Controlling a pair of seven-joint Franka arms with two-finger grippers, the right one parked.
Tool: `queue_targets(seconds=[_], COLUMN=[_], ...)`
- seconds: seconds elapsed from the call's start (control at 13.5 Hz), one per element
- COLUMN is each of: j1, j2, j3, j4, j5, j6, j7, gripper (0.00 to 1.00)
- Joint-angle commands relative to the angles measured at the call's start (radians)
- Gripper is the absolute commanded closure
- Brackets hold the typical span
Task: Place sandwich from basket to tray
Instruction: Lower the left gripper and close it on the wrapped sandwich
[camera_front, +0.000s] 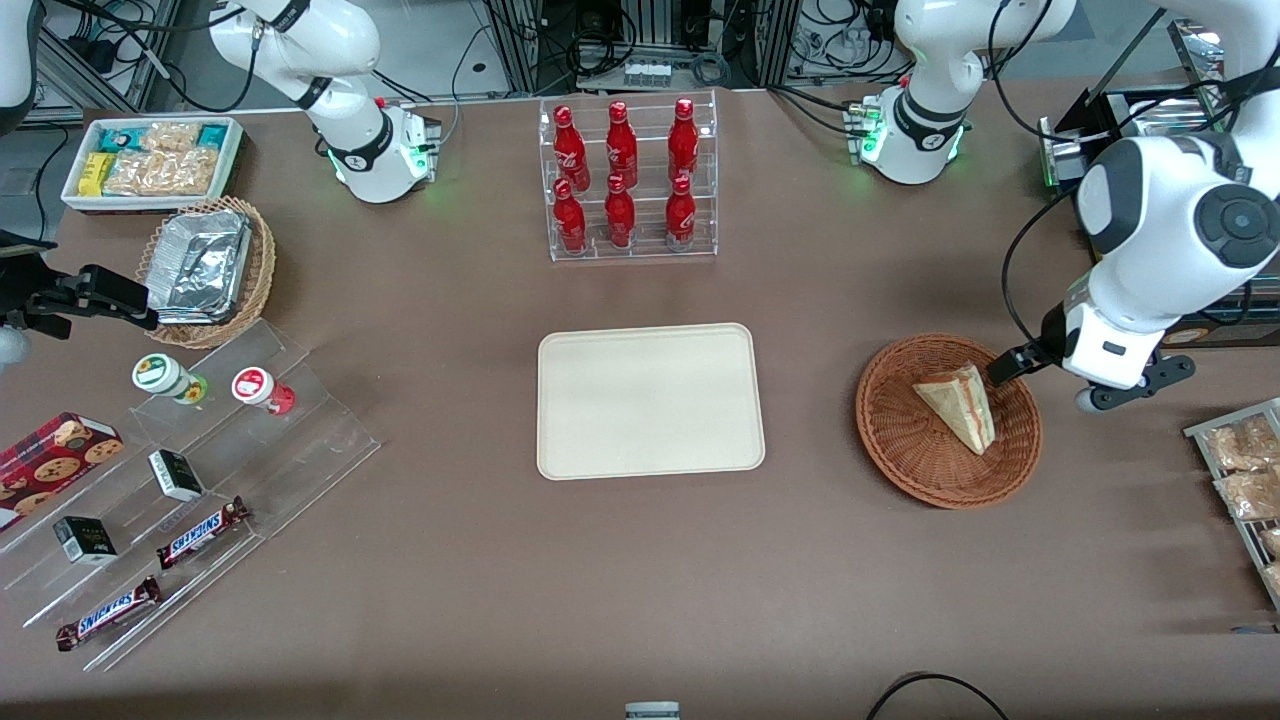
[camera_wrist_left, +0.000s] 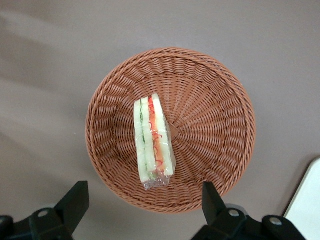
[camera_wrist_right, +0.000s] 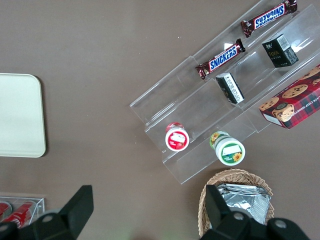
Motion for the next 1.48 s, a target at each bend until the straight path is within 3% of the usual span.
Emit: queue_targets(seconds=[0.0,0.37,1.4], j1=[-0.001,-0.005,-0.005], j2=[0.034,0.060,0.100], j3=[-0.007,-0.011,-0.014], j4=[-0.009,-0.074,-0.195], j5=[0.014,0.013,0.008], j6=[0.053,0.139,0.313], j7=[-0.133,-0.225,-0.240], gripper=[0.00,0.00,0.00])
